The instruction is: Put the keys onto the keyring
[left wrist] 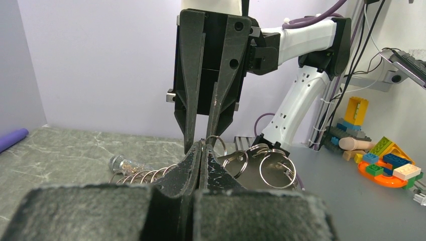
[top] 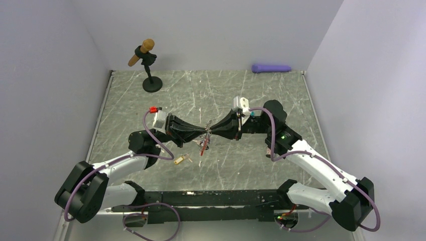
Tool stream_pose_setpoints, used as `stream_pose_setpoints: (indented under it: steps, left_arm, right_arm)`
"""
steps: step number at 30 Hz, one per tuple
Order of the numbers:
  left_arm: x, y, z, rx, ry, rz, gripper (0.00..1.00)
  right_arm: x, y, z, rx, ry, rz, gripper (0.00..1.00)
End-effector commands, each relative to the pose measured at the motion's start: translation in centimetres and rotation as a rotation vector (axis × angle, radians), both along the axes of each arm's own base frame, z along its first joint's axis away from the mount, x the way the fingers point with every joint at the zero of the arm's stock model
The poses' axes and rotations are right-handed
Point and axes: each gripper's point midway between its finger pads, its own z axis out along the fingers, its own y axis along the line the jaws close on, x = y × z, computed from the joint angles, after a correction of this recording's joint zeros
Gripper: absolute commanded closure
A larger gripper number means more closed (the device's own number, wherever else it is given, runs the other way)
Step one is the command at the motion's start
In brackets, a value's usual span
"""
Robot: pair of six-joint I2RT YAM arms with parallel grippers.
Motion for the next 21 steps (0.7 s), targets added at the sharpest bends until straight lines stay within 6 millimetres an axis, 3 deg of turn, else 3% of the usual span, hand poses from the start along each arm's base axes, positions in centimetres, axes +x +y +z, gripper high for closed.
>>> stream_pose_setpoints:
  steps: [1, 10, 14, 21]
  left_arm:
    - [-1.41, 0.96, 3.73, -0.108, -0.159, -0.004, 1.00]
    - [-1.38, 0.95, 3.73, -0.109, -0.161, -0.002, 1.00]
    - [-1.40, 0.98, 3.76, -0.109, -0.159, -0.003, 1.00]
    - [-1.55, 1.04, 3.39, -0.100, -0.148, -0.010, 0.99]
  right_arm:
    - [-0.32, 0.36, 1.05, 0.042, -0.028, 0.019, 0.81]
    - [-0.41, 0.53, 0.50, 0.034, -0.013, 0.024, 0.90]
    - [-0.26, 0.63, 0.53, 0.034, -0.012, 0.019, 1.00]
    - [-0.02, 0.45, 0.83, 0.019, -0.039, 0.004, 1.00]
